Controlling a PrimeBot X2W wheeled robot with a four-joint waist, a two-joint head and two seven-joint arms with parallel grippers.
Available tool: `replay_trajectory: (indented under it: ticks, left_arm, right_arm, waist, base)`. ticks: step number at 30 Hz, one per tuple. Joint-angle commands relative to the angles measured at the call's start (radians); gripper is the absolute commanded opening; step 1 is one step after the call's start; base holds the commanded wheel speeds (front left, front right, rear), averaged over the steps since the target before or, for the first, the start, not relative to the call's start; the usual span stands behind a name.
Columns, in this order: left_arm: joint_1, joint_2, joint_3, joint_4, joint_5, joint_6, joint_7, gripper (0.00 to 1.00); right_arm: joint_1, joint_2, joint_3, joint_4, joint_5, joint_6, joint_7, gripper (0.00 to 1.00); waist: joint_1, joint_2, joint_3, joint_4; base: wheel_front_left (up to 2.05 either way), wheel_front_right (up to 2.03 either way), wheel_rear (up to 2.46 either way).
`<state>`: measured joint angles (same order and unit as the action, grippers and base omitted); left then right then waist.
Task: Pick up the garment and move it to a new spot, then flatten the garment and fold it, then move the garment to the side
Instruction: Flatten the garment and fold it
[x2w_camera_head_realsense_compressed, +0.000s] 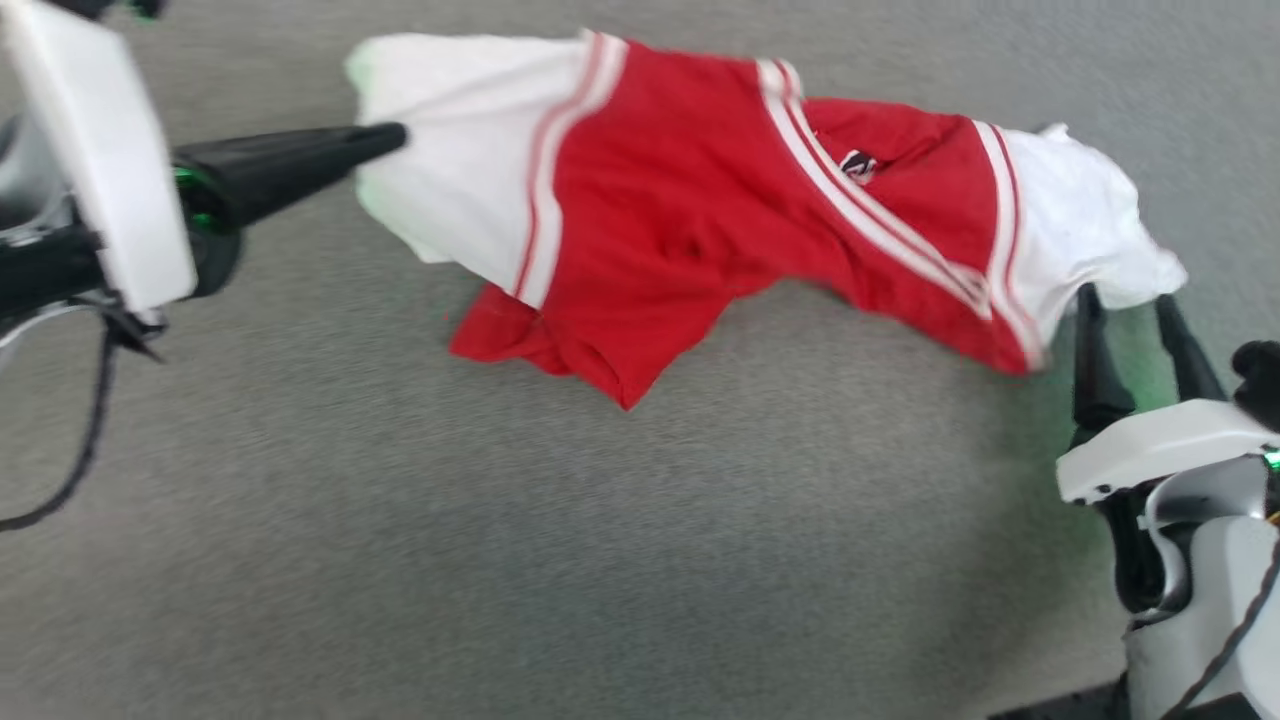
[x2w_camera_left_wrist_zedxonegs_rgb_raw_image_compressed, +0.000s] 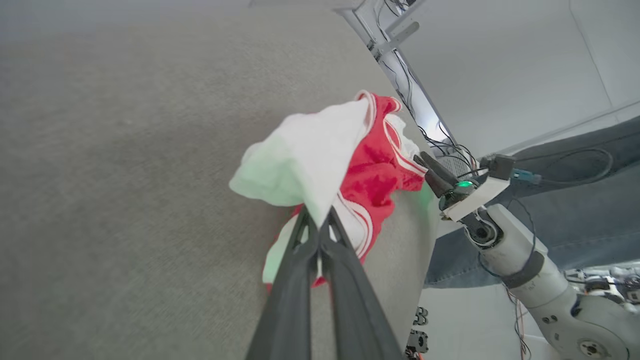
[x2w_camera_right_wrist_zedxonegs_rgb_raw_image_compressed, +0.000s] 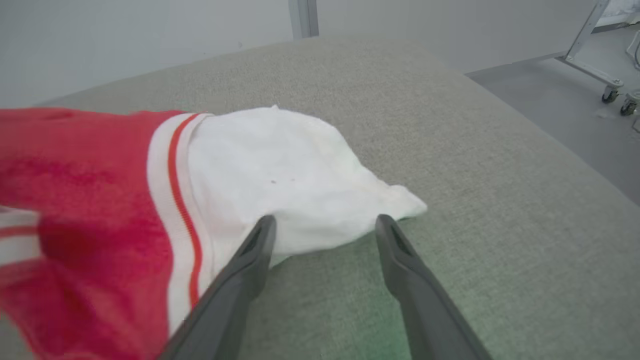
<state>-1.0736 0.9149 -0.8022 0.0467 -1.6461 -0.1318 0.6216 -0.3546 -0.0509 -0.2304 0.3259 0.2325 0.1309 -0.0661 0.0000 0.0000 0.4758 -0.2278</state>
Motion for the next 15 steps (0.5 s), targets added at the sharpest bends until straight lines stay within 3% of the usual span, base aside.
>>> replay_trajectory:
  ticks: [1, 9, 15]
  left_arm:
    - [0.018, 0.010, 0.015, 0.000, 0.004, 0.002, -0.016, 0.00]
    - [0.120, 0.086, 0.096, -0.012, 0.076, 0.002, -0.171, 0.00]
    - [0.278, 0.169, 0.047, -0.119, 0.161, 0.002, -0.340, 0.00]
  right_arm:
    - [0.012, -0.001, -0.007, -0.018, -0.012, 0.000, 0.012, 1.00]
    - [0.038, -0.001, -0.038, -0.153, -0.053, 0.000, 0.125, 1.00]
    - [0.064, -0.001, -0.045, -0.210, -0.057, 0.000, 0.177, 1.00]
  waist:
    - [0.0000, 0.0000, -0.037, 0.045]
    - [0.0000, 0.0000, -0.082, 0.113]
    - [0.0000, 0.0000, -0.112, 0.128]
  base:
    - [0.00, 0.00, 0.00]
    - [0.00, 0.00, 0.00]
    - [0.00, 0.00, 0.00]
